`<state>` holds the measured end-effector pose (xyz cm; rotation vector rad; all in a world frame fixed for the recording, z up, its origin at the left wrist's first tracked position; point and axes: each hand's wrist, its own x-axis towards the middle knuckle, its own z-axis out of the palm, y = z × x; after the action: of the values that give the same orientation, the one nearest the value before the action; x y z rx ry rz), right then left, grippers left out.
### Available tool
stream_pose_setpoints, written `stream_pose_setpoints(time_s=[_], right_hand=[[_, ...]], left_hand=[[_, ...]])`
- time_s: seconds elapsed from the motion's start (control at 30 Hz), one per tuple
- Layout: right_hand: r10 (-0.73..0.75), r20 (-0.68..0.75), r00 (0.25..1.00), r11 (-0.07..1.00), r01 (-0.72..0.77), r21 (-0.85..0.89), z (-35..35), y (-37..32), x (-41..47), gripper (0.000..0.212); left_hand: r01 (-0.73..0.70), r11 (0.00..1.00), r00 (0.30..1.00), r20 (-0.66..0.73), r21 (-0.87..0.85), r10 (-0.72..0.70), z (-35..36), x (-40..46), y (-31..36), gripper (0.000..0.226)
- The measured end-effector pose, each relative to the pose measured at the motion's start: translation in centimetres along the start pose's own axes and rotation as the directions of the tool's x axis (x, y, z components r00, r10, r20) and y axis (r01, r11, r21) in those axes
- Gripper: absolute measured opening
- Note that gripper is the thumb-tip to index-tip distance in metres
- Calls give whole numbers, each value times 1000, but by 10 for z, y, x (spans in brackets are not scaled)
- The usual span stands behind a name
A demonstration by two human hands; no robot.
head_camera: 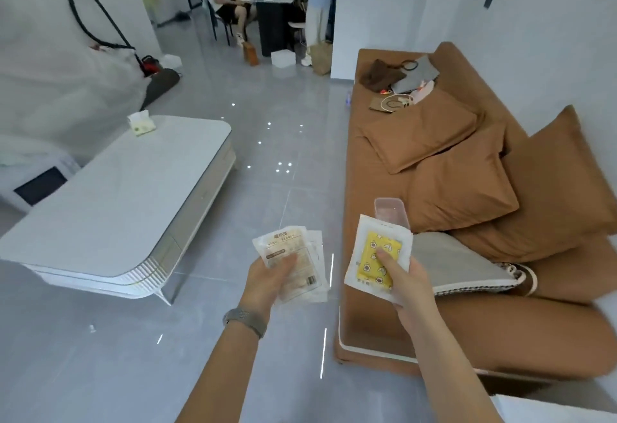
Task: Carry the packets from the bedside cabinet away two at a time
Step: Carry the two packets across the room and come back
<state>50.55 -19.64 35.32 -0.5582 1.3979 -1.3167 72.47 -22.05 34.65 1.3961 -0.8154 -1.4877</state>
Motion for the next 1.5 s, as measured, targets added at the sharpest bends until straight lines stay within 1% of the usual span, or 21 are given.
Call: stream_pose_setpoints(time_s=[0.07, 0.13, 0.27, 0.37, 0.57, 0.67, 0.77, 0.93, 1.03, 1.23, 1.33, 1.43, 1.5], right_hand=[[2, 69, 998, 999, 1, -40, 48, 1, 11, 23], [-11, 93, 996, 997, 18, -70, 87, 0, 22, 23], [-7, 112, 994, 995, 19, -100, 136, -9, 54, 28], [-22, 103, 994, 992, 34, -118, 155, -23, 89, 29], [-81, 105, 991, 987, 94, -127, 175, -64, 191, 21], [-88, 128, 988, 985, 105, -135, 193, -90, 250, 20], [-76, 163, 984, 983, 102, -156, 217, -120, 303, 24], [-57, 231, 971, 973, 106, -205, 269, -158, 388, 20], [-44, 281, 959, 967, 112, -231, 311, -167, 436, 13], [-40, 372, 927, 945, 156, -287, 418, -171, 535, 6], [-4, 402, 916, 942, 138, -305, 477, -171, 583, 6], [30, 439, 898, 938, 126, -322, 519, -174, 615, 9], [56, 462, 885, 925, 128, -357, 548, -175, 642, 13]], left_hand=[[-39, 999, 998, -46, -19, 38, -41, 14, 16, 14], [-58, 998, 996, -77, -33, 55, -69, 30, 31, 12], [-78, 996, 994, -80, -40, 74, -90, 73, 54, 15], [-99, 994, 993, -72, -52, 95, -87, 112, 72, 14], [-127, 991, 991, -53, -36, 125, -56, 217, 110, 15], [-137, 989, 988, -78, -55, 133, -39, 274, 134, 12], [-117, 989, 987, -122, -89, 105, -27, 325, 158, 13], [-108, 988, 976, -200, -110, 85, -27, 397, 193, 11], [-86, 990, 965, -255, -114, 55, -42, 441, 206, 11], [-99, 983, 936, -351, -154, 39, -88, 550, 239, 13], [-107, 977, 918, -395, -185, 26, -116, 609, 262, 12], [-118, 968, 900, -435, -220, 11, -134, 644, 283, 13], [-120, 963, 890, -456, -243, -4, -148, 667, 295, 10]])
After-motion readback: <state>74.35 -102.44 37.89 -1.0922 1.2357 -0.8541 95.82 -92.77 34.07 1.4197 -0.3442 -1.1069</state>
